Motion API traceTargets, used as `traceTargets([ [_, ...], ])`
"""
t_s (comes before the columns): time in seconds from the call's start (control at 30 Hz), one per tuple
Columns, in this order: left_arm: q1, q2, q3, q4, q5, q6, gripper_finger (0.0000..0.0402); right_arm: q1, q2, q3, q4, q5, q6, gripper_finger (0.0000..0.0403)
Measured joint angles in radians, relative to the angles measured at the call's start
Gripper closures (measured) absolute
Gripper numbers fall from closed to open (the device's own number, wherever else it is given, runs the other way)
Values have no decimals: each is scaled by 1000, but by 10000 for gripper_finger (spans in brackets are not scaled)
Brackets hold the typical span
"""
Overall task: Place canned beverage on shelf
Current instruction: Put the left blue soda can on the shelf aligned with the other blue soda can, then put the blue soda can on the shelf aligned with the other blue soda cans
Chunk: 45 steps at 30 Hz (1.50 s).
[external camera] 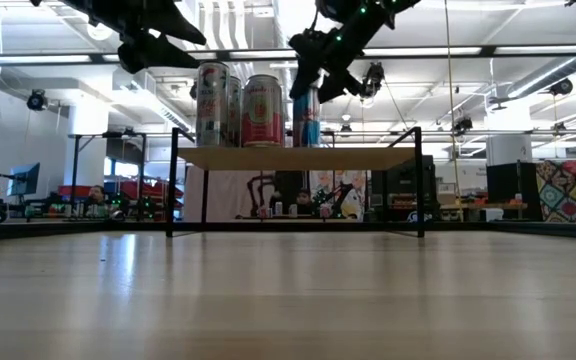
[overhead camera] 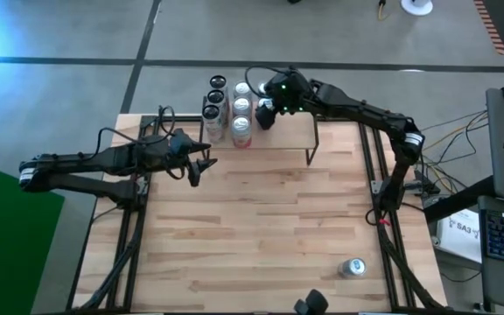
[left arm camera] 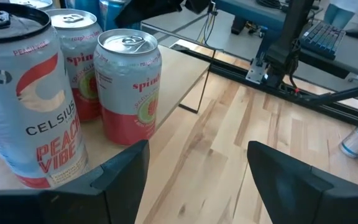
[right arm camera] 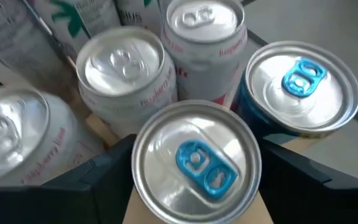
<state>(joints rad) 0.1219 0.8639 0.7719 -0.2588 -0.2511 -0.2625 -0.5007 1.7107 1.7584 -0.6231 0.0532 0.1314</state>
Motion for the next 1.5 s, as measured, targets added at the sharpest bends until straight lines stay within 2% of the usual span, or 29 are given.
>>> traceTargets([
  [0.27,0,0,0,-6,0,0,143,-2,-41,0,-35,-8,66,76],
  [0.5,0,-1,0,-6,0,0,143,43,-157,0,-196,-16,152,76],
  [0.6,0,6,0,1,-11,27,143,86,-223,0,-251,27,184,76],
  [0.67,0,21,0,5,-48,41,143,124,-268,0,-291,84,211,76],
  [0.8,0,48,0,45,-54,59,143,204,-334,0,-414,184,298,77],
  [1.0,15,102,0,75,-61,41,143,372,-355,-6,-572,286,469,77],
  [1.2,16,164,0,80,-46,3,143,552,-339,-10,-647,314,651,77],
  [1.37,16,199,0,80,-45,-12,143,703,-321,-12,-820,303,868,77],
  [1.5,16,210,0,83,-45,-9,143,822,-294,-12,-932,236,1018,77],
])
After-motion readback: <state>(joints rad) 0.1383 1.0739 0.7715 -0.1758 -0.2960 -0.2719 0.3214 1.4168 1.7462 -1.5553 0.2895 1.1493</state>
